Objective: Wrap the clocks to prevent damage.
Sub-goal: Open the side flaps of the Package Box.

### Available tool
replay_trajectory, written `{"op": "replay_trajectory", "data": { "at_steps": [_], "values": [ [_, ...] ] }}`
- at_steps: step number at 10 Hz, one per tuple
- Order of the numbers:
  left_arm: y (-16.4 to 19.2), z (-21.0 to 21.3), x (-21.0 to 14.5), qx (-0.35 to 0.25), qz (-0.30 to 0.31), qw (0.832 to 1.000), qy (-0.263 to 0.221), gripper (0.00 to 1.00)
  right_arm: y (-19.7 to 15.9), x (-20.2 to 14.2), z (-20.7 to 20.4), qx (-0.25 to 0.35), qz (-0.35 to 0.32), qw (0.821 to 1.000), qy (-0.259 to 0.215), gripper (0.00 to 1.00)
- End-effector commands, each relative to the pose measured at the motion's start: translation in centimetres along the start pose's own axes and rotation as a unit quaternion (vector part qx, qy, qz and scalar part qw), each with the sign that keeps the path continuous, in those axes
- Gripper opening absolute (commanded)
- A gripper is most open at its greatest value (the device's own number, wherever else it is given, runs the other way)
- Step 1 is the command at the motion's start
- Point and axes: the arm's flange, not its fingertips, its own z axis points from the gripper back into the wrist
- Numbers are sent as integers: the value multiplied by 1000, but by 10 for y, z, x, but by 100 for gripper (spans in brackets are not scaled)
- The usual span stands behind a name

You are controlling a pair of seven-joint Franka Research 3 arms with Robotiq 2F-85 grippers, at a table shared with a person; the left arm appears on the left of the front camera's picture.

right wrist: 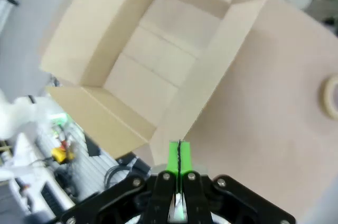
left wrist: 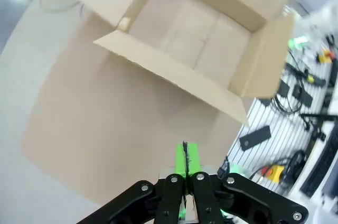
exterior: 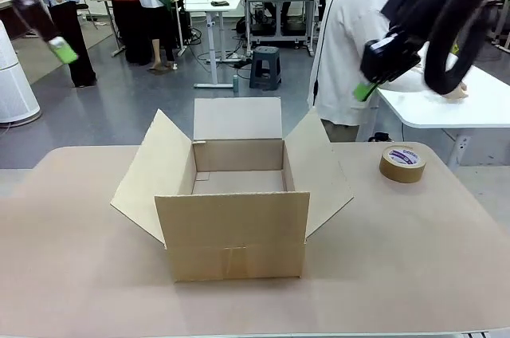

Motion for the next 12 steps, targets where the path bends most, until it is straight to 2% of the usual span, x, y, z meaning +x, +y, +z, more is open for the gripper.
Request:
{"op": "replay_trajectory", "data": {
  "at_steps": [1,3,4,5,6,9,10,11,12],
  "values": [
    [-4,-37,20,31,100,994,12,0,-18,33,-18,-39,-82,995,47,0],
    [-3,-59,27,47,122,991,14,0,-23,41,-38,-62,-109,991,46,0],
    [-3,-65,26,64,115,991,7,0,-23,41,-39,-68,-106,991,39,0],
    [-4,-53,32,33,111,993,10,0,-25,34,-30,-66,-71,995,38,0],
    [-4,-53,32,33,111,993,10,0,-32,36,-45,-59,-102,992,49,0],
    [-1,-60,32,38,115,993,8,1,-30,38,-42,-57,-97,993,45,1],
    [-19,-77,40,83,147,985,40,1,-7,38,-59,-84,-95,990,56,1],
    [-34,-90,49,116,164,978,50,1,17,39,-75,-109,-93,988,64,1],
    [-48,-101,56,147,180,970,65,1,36,40,-91,-148,-117,979,72,1]
  ]
}}
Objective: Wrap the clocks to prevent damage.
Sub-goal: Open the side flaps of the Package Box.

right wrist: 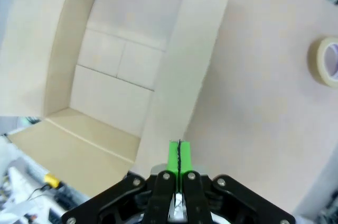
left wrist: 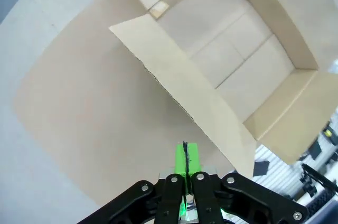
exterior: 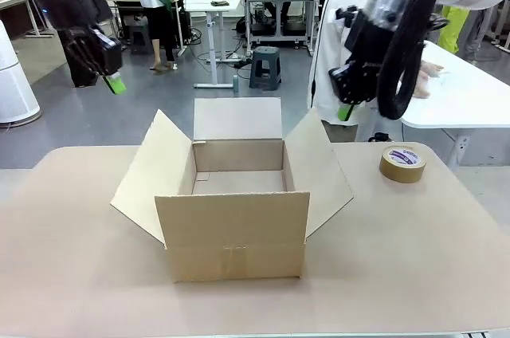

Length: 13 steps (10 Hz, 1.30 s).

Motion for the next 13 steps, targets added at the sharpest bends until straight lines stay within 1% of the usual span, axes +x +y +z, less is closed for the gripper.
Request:
{"op": "replay_trajectory", "data": {
  "at_steps": [1,3,4,5,6,7,8,9,10,13],
  "values": [
    [-38,-19,6,72,58,995,29,1,41,1,-31,-62,-48,997,17,1],
    [-59,-40,17,90,85,992,32,1,56,9,-65,-81,-64,994,31,1],
    [-64,-53,17,92,97,991,27,1,56,12,-82,-102,-73,992,24,1],
    [-63,-70,15,94,104,990,23,1,52,13,-96,-120,-78,989,22,1],
    [-56,-93,13,85,112,990,29,1,44,14,-110,-132,-84,987,22,1],
    [-51,-115,13,61,113,991,38,1,35,14,-122,-141,-90,986,21,1],
    [-46,-134,14,33,119,991,47,1,28,14,-132,-143,-95,985,27,1],
    [-42,-152,15,22,125,990,60,1,22,15,-140,-143,-98,984,30,1],
    [-37,-167,15,23,134,988,73,1,15,15,-147,-142,-100,984,36,1],
    [-22,-191,11,68,156,981,92,1,-3,14,-166,-116,-104,986,56,1]
  ]
}}
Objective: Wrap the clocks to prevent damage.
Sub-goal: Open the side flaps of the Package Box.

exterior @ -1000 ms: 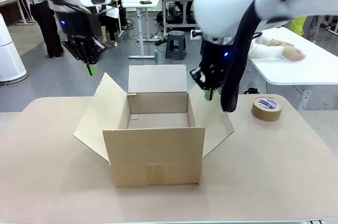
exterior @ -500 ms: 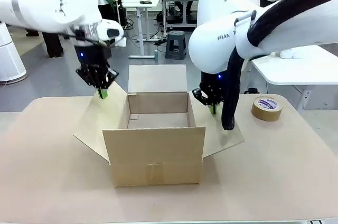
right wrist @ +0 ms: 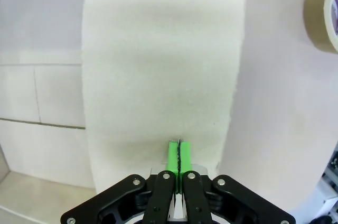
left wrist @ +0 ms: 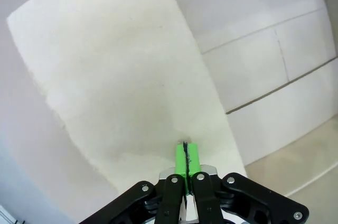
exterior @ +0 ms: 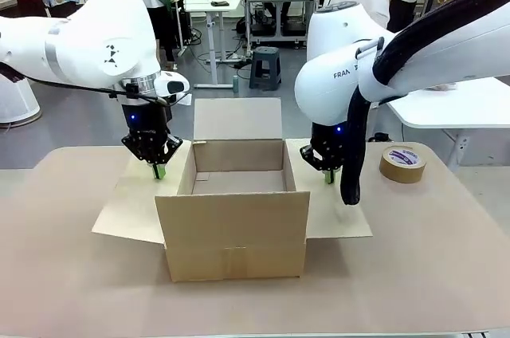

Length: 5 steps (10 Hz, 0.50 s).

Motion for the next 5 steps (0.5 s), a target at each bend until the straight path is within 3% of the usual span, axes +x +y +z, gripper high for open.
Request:
{"op": "replay_trajectory", "data": {
  "at_steps": [1,5],
  "values": [
    [5,-7,0,36,27,999,-9,1,-6,3,-14,21,-3,1000,3,1],
    [20,-30,4,27,51,998,-20,1,-16,11,-29,56,6,998,10,1]
  ]
}}
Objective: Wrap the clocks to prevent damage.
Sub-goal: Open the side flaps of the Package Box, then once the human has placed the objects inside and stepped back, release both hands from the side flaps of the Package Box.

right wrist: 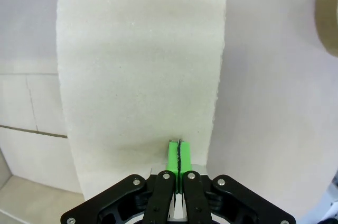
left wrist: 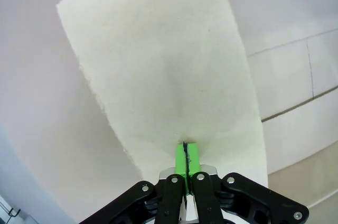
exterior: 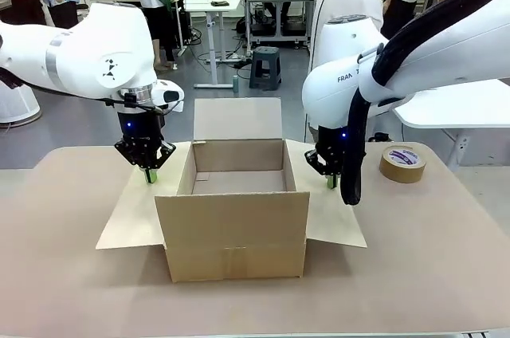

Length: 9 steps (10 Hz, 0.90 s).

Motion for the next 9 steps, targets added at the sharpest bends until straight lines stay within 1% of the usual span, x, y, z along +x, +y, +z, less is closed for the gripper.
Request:
{"op": "replay_trajectory", "data": {
  "at_steps": [1,3,4,5,9],
  "values": [
    [5,-15,2,1,26,1000,-17,1,-4,-1,-8,31,13,999,-3,1],
    [6,-22,2,-4,31,999,-26,1,-7,1,-9,36,18,999,-6,1],
    [7,-15,-2,-16,28,998,-47,1,-3,3,-2,17,7,1000,1,1],
    [8,-16,5,-6,13,1000,-12,1,-3,3,-2,17,7,1000,1,1],
    [8,-16,5,-6,13,1000,-12,1,-3,3,-2,17,7,1000,1,1]
  ]
}}
